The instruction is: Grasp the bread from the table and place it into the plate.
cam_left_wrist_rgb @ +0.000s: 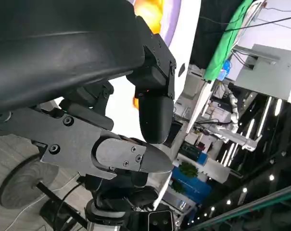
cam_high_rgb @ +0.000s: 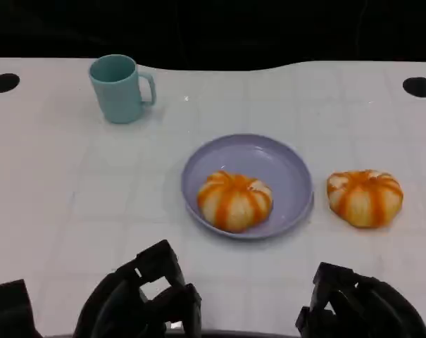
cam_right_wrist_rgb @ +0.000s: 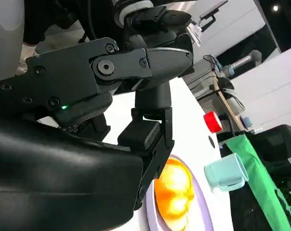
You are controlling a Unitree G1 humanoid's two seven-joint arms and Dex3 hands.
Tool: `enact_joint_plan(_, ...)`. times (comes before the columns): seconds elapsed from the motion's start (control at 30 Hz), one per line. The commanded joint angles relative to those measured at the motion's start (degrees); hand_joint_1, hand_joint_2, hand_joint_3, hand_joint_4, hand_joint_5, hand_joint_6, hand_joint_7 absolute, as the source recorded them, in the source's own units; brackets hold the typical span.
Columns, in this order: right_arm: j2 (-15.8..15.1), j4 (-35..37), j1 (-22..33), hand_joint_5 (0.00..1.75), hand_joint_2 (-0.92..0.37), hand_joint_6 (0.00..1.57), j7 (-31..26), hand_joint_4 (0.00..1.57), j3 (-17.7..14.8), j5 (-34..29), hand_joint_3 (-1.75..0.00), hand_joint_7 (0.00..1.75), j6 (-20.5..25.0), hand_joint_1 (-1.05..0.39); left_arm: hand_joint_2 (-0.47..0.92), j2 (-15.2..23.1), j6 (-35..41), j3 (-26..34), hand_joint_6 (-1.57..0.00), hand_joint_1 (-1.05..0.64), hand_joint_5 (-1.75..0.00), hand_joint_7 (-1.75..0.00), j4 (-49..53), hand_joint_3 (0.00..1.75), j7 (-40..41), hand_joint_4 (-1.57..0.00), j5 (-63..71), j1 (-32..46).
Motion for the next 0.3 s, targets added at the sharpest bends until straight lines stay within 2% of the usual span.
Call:
enact_joint_plan(0.03, -0.43, 0.56, -0.36, 1.60, -0.92, 0.77, 0.61, 0.88, -0.77, 0.56, -0.23, 1.37, -1.08, -0.71, 0.92, 0.51, -0.03, 0.62, -0.57, -0.57, -1.75, -1.75, 0.70, 0.14, -0.58, -0.84, 0.55, -0.18)
enact_joint_plan(0.3, -0.30, 1.43, -0.59, 1.59, -0.92, 0.77, 1.26, 0.88, -0.76, 0.71, -0.22, 1.35, -1.56, -0.72, 0.92, 0.64, 0.19, 0.75, -0.57, -0.57, -1.75, -1.75, 0.78, 0.15, -0.55, -0.84, 0.67, -0.26)
